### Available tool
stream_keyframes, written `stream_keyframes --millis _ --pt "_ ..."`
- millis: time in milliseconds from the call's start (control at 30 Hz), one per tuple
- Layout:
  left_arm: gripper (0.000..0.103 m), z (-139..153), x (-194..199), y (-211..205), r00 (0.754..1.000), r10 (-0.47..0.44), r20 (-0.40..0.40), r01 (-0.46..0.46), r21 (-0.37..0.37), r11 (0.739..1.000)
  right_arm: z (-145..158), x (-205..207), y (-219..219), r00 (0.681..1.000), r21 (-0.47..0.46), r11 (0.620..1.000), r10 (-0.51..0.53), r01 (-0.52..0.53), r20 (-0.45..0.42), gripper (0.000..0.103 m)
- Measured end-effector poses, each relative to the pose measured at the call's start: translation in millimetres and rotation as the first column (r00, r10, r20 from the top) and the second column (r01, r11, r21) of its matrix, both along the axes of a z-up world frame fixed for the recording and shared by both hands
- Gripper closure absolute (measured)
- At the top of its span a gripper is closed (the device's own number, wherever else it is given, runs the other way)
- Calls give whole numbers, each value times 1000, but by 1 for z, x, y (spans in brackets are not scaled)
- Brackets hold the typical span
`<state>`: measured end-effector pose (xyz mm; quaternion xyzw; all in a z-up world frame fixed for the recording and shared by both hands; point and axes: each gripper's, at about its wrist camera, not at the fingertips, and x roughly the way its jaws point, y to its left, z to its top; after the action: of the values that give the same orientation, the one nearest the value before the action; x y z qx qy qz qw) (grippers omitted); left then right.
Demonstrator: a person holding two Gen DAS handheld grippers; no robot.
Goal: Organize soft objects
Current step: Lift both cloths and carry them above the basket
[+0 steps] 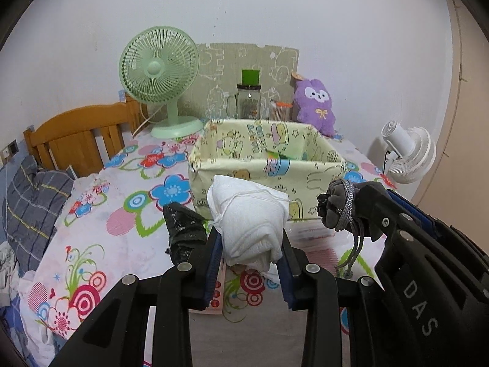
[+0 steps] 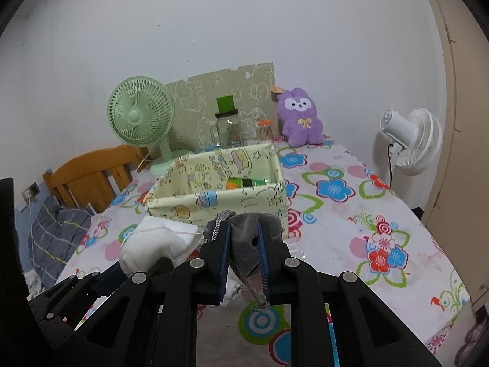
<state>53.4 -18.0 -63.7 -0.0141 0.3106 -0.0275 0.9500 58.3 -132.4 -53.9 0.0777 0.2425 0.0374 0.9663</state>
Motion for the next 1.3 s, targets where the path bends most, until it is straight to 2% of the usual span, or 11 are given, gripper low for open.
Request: stream_keyframes --millis 667,1300 --pt "69 49 -3 -4 996 -18 92 18 -5 1000 49 -2 -2 998 -11 1000 2 -1 69 82" --pt "69 57 32 -1 995 -27 101 28 -8 1000 59 33 1 998 -22 1000 -6 8 67 82"
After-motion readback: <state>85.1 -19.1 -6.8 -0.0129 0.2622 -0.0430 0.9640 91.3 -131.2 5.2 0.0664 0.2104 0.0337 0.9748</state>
